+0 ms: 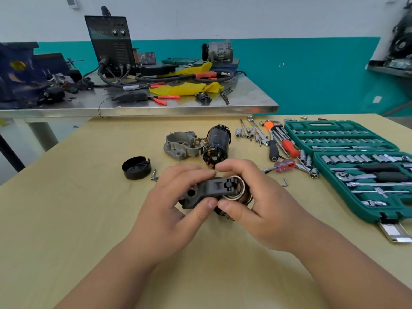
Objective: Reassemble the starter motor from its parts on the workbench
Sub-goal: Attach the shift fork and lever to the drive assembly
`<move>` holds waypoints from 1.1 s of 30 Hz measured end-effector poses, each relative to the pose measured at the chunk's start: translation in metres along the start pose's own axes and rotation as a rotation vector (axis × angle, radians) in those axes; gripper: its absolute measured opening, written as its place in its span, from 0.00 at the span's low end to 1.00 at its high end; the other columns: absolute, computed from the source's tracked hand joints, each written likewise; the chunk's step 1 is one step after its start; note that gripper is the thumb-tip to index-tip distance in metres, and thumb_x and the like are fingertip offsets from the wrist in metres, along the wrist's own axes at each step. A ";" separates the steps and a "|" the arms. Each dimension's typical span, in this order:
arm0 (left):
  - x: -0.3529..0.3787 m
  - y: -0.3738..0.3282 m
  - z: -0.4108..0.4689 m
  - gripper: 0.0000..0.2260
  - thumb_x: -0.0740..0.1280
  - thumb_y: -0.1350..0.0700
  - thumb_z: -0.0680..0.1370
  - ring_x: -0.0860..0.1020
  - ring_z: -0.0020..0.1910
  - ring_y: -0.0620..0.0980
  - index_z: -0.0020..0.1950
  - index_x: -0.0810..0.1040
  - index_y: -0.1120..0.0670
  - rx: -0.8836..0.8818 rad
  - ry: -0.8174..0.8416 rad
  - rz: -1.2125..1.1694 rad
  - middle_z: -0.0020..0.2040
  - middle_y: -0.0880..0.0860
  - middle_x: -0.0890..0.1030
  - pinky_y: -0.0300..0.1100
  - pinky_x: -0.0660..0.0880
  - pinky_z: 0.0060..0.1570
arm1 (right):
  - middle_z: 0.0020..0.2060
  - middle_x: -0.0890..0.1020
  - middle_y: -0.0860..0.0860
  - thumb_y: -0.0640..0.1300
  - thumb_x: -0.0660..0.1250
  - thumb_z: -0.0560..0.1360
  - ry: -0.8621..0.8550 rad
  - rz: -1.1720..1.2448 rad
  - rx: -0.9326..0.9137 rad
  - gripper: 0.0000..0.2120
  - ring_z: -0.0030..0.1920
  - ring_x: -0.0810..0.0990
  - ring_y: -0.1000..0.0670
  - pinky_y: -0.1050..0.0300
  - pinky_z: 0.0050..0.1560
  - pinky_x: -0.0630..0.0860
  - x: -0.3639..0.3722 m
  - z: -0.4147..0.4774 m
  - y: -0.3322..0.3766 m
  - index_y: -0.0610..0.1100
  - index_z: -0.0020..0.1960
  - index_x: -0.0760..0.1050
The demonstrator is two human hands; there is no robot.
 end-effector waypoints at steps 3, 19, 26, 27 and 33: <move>0.001 0.002 -0.001 0.12 0.66 0.51 0.77 0.75 0.56 0.44 0.61 0.75 0.48 0.023 0.035 0.032 0.55 0.45 0.75 0.31 0.69 0.54 | 0.53 0.72 0.62 0.57 0.62 0.72 -0.017 -0.042 -0.026 0.16 0.54 0.74 0.60 0.68 0.51 0.70 0.000 0.002 -0.005 0.65 0.59 0.67; 0.003 0.005 -0.002 0.11 0.65 0.48 0.77 0.73 0.48 0.34 0.58 0.75 0.45 0.010 0.066 0.117 0.52 0.42 0.73 0.27 0.69 0.46 | 0.40 0.76 0.61 0.59 0.61 0.71 0.116 -0.129 0.146 0.08 0.43 0.74 0.60 0.58 0.42 0.72 0.004 0.003 -0.018 0.64 0.50 0.65; -0.002 0.001 0.000 0.09 0.68 0.50 0.74 0.73 0.46 0.34 0.54 0.77 0.45 0.012 0.073 0.124 0.48 0.41 0.75 0.25 0.68 0.44 | 0.39 0.74 0.63 0.57 0.62 0.77 0.210 -0.249 0.144 0.08 0.41 0.72 0.63 0.62 0.37 0.66 0.002 0.002 -0.018 0.63 0.51 0.62; -0.003 0.001 0.001 0.09 0.68 0.51 0.74 0.74 0.46 0.34 0.54 0.77 0.46 0.018 0.066 0.117 0.48 0.41 0.75 0.25 0.68 0.44 | 0.39 0.73 0.64 0.57 0.62 0.77 0.210 -0.269 0.138 0.09 0.41 0.72 0.64 0.64 0.37 0.65 0.002 0.002 -0.018 0.63 0.52 0.62; -0.003 0.002 0.000 0.09 0.68 0.52 0.75 0.74 0.47 0.35 0.52 0.82 0.54 0.017 0.078 0.109 0.48 0.44 0.76 0.26 0.68 0.45 | 0.38 0.70 0.66 0.59 0.60 0.77 0.208 -0.330 0.128 0.10 0.41 0.70 0.68 0.69 0.37 0.64 0.001 0.003 -0.016 0.62 0.53 0.60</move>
Point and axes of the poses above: each hand's wrist, its own z-axis towards the middle knuckle, its own x-axis out of the palm, y = z × x, the point moved 4 cm from there along z, towards the middle knuckle
